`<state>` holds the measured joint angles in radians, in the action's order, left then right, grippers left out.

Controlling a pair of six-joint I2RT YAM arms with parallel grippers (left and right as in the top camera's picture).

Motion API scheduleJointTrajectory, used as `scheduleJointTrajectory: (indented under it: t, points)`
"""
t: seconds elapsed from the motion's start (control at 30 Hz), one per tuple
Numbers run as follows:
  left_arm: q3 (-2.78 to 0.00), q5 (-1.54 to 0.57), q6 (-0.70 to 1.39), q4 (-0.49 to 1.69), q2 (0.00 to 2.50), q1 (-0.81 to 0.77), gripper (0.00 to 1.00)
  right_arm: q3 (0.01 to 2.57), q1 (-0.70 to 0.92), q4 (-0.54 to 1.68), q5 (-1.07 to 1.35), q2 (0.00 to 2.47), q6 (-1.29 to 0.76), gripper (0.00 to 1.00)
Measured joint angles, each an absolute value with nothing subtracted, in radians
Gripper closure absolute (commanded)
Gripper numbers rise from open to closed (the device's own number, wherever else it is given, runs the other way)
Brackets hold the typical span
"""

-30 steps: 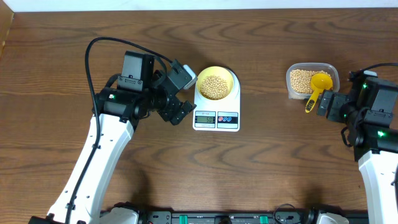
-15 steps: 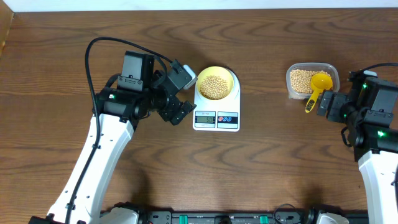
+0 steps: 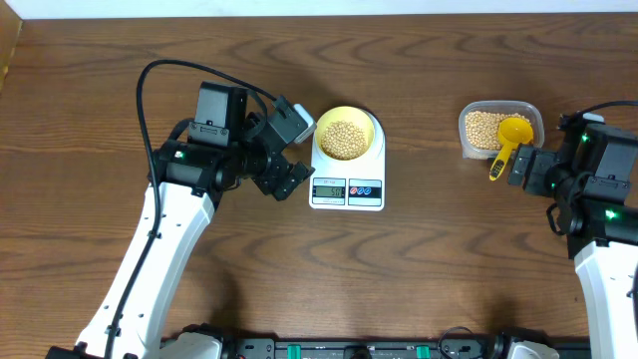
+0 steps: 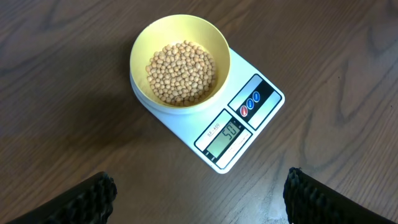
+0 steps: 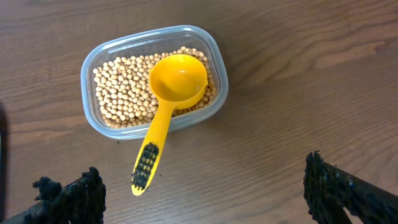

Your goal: Scoop item into bowl and weigh 50g on scale

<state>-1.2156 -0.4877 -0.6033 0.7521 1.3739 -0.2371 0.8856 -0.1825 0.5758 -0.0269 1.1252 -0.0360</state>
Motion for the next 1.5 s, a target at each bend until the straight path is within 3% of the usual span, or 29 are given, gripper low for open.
scheduleJointTrajectory:
  t: [0.03,0.63,1.5]
  points:
    - [-1.216,-0.488,-0.603,0.752,1.374,-0.237,0.05,0.886,-0.183,0.576,-0.027,1.125,-0.036,0.01]
    - [-1.148,-0.487,-0.603,0.762,1.25,-0.237,0.04,0.886,-0.183,0.576,-0.027,1.125,-0.036,0.01]
    - [-0.443,-0.262,-0.194,-0.085,0.742,-0.236,0.04,0.886,-0.183,0.579,-0.027,1.126,-0.036,0.01]
